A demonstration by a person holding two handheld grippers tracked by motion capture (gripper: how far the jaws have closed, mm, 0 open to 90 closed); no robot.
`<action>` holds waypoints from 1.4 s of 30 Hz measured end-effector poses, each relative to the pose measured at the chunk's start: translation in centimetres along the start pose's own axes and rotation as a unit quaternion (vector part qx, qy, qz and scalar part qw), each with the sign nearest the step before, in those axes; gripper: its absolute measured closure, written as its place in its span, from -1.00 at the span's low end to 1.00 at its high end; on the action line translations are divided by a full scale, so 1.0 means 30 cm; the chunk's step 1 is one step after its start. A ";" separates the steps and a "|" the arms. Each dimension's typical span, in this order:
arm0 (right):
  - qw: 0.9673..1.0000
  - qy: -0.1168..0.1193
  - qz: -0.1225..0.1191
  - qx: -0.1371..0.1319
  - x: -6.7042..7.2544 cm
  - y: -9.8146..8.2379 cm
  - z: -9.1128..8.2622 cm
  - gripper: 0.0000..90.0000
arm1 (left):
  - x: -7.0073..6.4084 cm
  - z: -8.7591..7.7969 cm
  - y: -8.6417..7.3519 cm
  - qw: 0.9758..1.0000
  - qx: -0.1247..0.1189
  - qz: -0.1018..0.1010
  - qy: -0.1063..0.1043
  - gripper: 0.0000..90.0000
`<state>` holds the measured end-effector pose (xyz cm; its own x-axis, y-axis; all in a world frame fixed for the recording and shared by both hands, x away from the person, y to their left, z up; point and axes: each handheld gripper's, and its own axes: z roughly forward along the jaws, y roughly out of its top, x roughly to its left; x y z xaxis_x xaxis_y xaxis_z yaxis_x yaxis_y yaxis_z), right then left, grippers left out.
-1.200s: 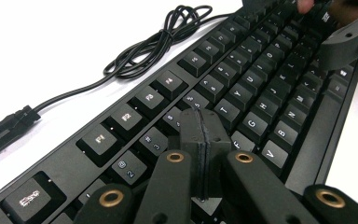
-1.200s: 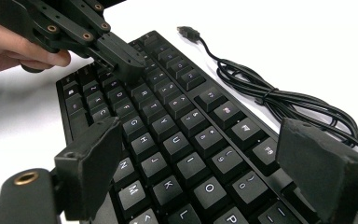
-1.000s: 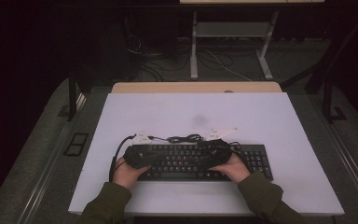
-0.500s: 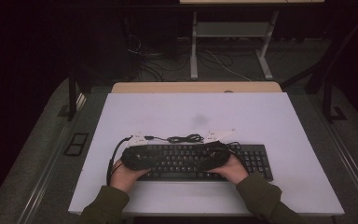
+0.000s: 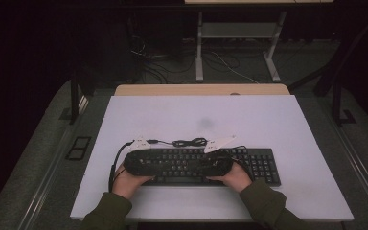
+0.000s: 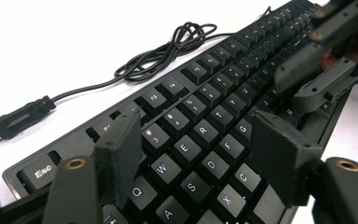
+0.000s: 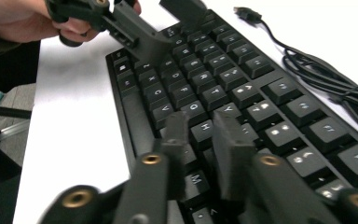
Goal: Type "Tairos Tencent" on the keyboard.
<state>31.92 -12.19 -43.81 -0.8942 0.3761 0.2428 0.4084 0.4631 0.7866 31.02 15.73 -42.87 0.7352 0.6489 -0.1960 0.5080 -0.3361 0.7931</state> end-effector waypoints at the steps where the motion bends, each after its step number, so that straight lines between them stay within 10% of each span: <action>1: 1.000 0.003 -0.001 0.001 0.003 0.000 0.002 0.83 | 0.000 0.000 0.000 1.000 -0.001 0.000 0.000 -0.31; 42: 1.000 -0.002 -0.007 0.024 0.020 -0.002 0.031 0.98 | 0.004 0.000 -0.003 1.000 -0.006 0.003 0.006 -0.40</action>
<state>31.54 -11.25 -44.24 -0.8994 0.3723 0.2291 0.4038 0.5067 0.7617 31.06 15.85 -42.96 0.7325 0.6552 -0.1846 0.4982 -0.3312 0.8013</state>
